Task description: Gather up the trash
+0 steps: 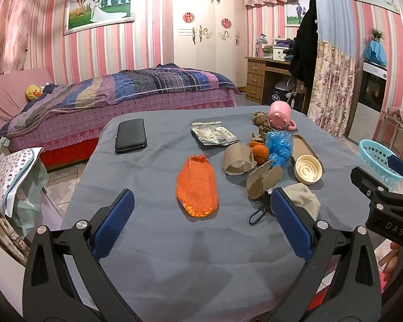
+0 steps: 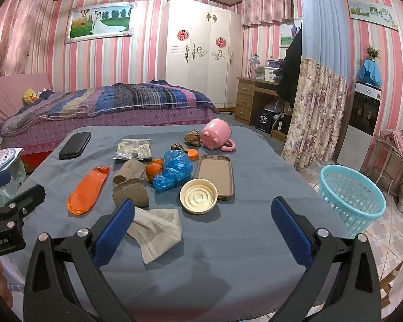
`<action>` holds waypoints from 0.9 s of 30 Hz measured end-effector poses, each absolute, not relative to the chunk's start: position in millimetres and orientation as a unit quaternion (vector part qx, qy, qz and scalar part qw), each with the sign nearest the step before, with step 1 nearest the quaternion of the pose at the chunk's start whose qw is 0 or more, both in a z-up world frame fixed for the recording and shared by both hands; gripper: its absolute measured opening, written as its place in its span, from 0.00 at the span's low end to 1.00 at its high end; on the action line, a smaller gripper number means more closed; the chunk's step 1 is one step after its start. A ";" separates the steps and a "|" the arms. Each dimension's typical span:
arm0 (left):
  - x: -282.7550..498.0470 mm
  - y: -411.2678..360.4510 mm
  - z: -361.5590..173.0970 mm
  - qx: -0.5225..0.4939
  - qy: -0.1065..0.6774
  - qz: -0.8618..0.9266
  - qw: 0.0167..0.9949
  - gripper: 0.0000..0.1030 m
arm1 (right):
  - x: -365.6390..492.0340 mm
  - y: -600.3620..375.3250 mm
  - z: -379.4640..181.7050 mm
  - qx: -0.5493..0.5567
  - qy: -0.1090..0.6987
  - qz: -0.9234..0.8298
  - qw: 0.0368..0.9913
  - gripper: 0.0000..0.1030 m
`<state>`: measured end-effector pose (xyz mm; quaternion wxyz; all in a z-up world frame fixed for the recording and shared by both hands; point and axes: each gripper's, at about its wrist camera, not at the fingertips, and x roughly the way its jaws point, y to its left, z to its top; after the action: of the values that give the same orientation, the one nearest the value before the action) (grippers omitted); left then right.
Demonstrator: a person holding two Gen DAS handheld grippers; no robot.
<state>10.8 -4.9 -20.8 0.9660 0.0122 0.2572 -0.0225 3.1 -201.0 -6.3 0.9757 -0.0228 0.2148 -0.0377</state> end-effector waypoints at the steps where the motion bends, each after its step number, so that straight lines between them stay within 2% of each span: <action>1: 12.0 -4.8 -22.2 0.012 0.259 -0.023 0.966 0.95 | 4.6 -200.4 -7.2 -0.023 0.216 -0.038 0.975 0.96; 17: 53.1 14.1 -37.6 0.014 0.289 -0.010 0.957 0.95 | 48.2 -231.8 -18.3 -0.016 0.238 -0.040 0.970 0.96; 27: 117.4 12.3 -77.5 0.007 0.350 0.005 0.937 0.95 | 100.2 -257.7 -43.5 0.015 0.291 -0.036 0.956 0.96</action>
<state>117.4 12.3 -77.5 0.9368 0.0066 0.3499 0.0048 100.2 -257.7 -43.5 0.9561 0.0148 0.2905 -0.0359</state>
